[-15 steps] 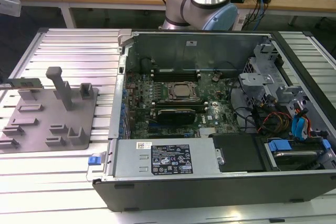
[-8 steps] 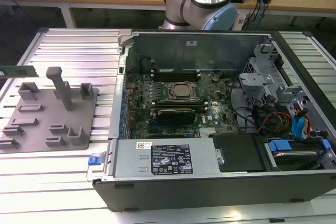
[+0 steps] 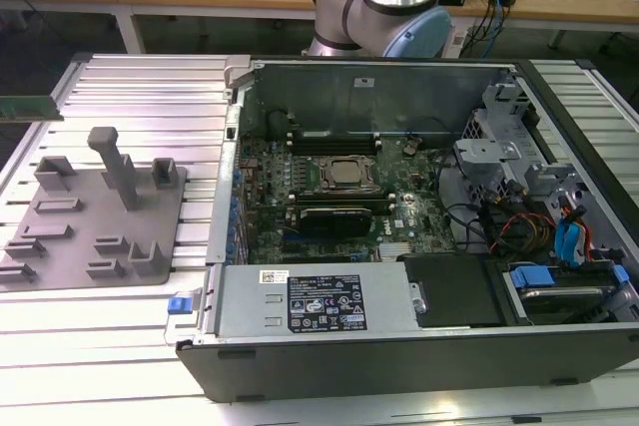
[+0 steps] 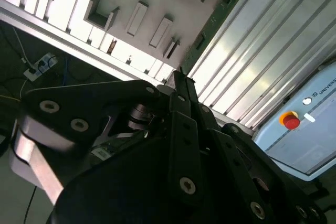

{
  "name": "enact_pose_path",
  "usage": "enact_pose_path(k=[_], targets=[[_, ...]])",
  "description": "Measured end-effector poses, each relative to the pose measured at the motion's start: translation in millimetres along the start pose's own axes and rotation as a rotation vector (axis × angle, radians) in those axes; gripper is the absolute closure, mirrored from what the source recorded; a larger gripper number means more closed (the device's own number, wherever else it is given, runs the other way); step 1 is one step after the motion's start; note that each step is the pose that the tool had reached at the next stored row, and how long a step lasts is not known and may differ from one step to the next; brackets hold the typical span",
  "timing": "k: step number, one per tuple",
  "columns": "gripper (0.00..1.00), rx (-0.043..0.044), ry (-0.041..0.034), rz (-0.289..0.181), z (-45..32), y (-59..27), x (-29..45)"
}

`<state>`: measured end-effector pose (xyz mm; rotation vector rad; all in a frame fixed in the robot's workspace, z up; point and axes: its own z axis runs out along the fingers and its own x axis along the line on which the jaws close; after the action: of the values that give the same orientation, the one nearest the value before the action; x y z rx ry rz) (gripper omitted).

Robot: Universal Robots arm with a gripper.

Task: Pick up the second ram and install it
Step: 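Pick up the second ram and move it above second insertion slot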

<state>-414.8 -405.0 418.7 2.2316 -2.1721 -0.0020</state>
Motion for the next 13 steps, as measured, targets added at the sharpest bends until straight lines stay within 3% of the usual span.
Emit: enact_pose_path(k=[1,5,10,13], targets=[[0.91,-0.0001,0.0001,0.000,-5.4,0.0,-0.9],[0.91,-0.0001,0.0000,0.000,-14.6,0.2,-2.1],[0.91,-0.0002,0.0001,0.000,-15.5,-0.3,-2.2],[0.91,-0.0001,0.0000,0.002,-15.6,-10.8,-1.9]])
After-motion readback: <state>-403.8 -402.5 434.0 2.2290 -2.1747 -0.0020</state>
